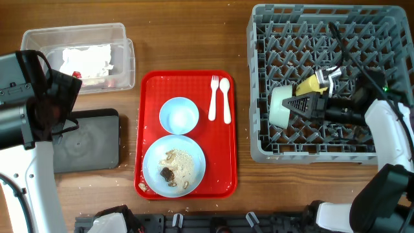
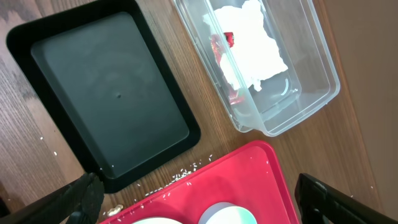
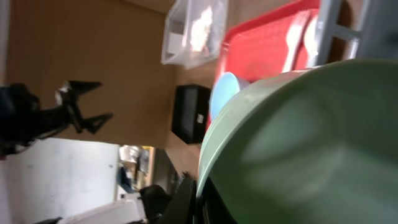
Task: Sort waste into correct bins and load items into the dishwasher rack
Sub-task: 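Lift the pale-green bowl and carry it into the grey rack, then lower the pale-green bowl upside down into the rack and release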
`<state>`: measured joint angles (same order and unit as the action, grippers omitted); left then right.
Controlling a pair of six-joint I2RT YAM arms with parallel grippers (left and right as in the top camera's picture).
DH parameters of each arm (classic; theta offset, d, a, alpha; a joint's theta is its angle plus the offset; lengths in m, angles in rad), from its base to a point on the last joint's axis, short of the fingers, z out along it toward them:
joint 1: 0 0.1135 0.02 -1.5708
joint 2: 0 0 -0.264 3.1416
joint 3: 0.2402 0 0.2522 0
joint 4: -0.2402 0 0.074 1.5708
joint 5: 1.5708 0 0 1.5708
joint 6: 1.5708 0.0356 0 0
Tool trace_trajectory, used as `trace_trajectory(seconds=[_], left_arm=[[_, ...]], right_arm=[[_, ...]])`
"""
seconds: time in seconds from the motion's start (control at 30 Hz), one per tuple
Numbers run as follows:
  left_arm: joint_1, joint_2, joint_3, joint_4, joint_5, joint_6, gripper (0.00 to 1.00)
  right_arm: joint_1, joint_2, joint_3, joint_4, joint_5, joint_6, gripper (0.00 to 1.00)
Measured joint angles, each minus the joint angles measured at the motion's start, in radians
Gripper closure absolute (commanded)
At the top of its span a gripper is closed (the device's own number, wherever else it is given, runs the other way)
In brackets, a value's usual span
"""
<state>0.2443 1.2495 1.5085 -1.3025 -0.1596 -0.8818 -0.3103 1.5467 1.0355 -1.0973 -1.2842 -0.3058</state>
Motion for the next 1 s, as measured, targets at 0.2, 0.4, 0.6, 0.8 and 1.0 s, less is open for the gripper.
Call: trace_trajectory(seconds=[0.2,0.4,0.6,0.8,1.0], left_arm=[[0.000,0.000,0.000,0.000,0.000,0.000,0.00],[0.000,0.000,0.000,0.000,0.000,0.000,0.00],[0.000,0.000,0.000,0.000,0.000,0.000,0.00],[0.000,0.000,0.000,0.000,0.000,0.000,0.00],[0.000,0.000,0.000,0.000,0.000,0.000,0.00]], right_arm=[[0.000,0.000,-0.007,0.012,-0.117,0.026,0.96],[0.021,0.000,-0.007,0.098,-0.155,0.058,0.96],[0.121,0.000,-0.009,0.250,-0.092,0.195,0.96],[0.135,0.000,-0.011,0.398,-0.050,0.336,0.96],[0.135,0.000,-0.011,0.397,-0.008,0.396,0.96]])
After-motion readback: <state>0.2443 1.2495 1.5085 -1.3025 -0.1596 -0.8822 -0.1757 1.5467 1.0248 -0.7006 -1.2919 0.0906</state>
